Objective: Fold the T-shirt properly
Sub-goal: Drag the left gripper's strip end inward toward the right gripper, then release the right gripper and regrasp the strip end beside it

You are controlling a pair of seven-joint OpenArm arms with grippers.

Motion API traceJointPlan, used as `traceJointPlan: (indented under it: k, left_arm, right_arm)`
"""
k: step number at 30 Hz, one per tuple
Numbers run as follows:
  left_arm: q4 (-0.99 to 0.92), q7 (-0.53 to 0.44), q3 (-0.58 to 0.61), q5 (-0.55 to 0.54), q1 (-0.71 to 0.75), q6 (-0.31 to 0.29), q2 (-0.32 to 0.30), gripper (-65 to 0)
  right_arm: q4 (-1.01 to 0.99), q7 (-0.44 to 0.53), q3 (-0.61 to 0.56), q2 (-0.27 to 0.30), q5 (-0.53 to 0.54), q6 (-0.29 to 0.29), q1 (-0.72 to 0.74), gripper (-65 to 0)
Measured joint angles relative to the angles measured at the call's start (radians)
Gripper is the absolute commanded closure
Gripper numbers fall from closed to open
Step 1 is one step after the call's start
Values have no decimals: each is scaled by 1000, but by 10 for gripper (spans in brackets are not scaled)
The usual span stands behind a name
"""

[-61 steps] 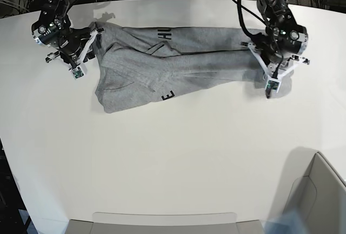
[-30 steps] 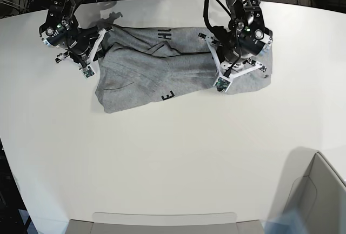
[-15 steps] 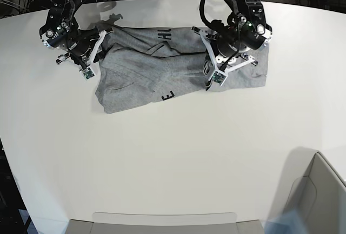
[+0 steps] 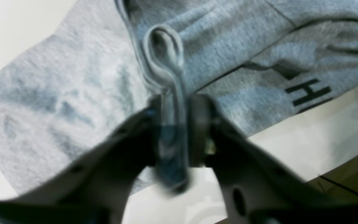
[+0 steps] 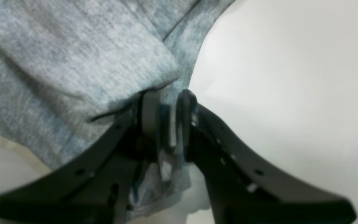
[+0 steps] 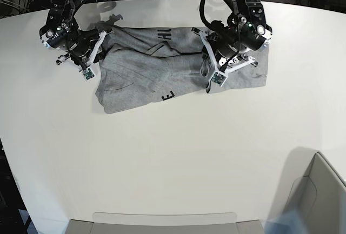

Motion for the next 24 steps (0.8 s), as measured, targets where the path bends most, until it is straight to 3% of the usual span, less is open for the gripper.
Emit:
traceJointPlan:
  k: [3,8,13,18,24]
  left_arm:
    - [0,0,0,0,0,0,0,-253]
    - [0,0,-6,-3,-6,0,0,-209]
    - [0,-6,-167,-14,-11,-3,2,-145]
    - [-26,-2,-339,17,-57,0,-8,-146]
    - [-170,-12,-351,1,-94,0,-2,-146]
  right_arm:
    - [0,0,0,0,0,0,0,-126]
    - [0,0,1,0,0,0,0,-126]
    - [9,-3,7,0,-2,0,0,-127]
    - [77,-3,8,0,4,0,2,-127]
    - [123,47,8,-5,6,0,4,-129]
